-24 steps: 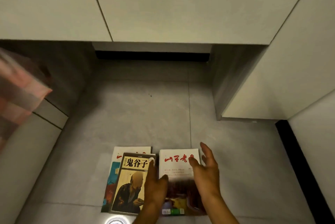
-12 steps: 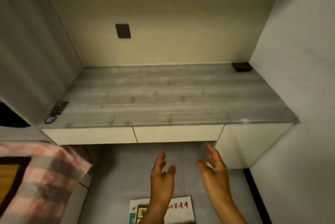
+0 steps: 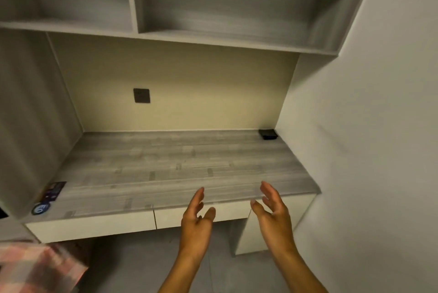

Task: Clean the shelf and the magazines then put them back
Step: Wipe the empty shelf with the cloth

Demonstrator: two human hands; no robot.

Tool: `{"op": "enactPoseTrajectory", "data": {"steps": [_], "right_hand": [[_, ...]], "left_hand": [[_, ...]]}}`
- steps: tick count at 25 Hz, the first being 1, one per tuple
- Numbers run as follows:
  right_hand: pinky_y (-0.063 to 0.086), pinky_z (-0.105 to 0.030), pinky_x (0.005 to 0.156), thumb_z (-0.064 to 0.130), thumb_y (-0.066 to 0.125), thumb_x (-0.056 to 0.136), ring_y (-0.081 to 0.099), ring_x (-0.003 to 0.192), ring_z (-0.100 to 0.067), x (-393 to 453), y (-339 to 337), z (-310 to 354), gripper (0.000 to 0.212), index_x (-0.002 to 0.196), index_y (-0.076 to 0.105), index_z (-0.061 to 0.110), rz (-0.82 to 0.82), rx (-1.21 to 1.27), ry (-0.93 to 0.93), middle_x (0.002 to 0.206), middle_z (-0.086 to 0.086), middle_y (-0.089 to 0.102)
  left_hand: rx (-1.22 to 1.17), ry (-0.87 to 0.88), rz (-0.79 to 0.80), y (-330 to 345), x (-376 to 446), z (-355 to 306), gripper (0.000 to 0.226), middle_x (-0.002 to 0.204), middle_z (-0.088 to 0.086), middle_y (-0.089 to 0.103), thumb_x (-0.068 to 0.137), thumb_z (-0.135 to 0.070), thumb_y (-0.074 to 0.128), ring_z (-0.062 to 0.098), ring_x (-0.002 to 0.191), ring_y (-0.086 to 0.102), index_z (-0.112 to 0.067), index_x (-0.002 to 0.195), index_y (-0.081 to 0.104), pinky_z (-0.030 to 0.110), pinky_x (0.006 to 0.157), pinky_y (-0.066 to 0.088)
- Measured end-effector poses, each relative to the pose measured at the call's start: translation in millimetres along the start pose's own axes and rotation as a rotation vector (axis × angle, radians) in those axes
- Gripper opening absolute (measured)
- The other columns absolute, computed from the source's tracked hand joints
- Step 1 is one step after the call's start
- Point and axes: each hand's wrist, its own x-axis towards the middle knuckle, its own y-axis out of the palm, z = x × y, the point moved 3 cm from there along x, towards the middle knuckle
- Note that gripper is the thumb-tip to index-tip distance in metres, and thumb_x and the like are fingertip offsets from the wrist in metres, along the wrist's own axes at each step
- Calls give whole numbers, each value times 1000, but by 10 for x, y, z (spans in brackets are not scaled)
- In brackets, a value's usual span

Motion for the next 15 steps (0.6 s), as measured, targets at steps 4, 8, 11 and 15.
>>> {"op": "enactPoseTrajectory", "data": {"steps": [4,8,11,15], "right_hand": [[38,-33,100,18,61,94,40,134,-18,-97,-101,-116,54,138,39,41,-44,-54,61,148,7,41],[39,-31,98,14,61,94,39,135,-17,61,-246,-116,56,139,39,39,-47,-48,40,147,8,42],[39,-30,98,14,61,94,40,134,-16,305,-458,-212,56,135,39,44,-39,-12,36,145,8,43],[38,-32,100,16,62,93,41,132,-18,771,-905,-342,54,133,40,45,-36,49,58,141,6,45]], "left_hand": [[22,34,68,91,-3,-149,57,136,-11,48,94,-4,56,7,122,45,-41,135,42,26,98,38],[65,83,100,307,58,-202,65,135,-11,47,93,-3,57,9,125,44,-39,143,35,25,97,38],[121,82,113,639,165,-131,59,139,-12,46,94,-6,58,9,129,43,-45,134,41,24,99,38],[189,95,93,1240,445,-29,56,142,-12,44,93,-7,60,11,132,42,-47,129,43,23,103,35]]}}
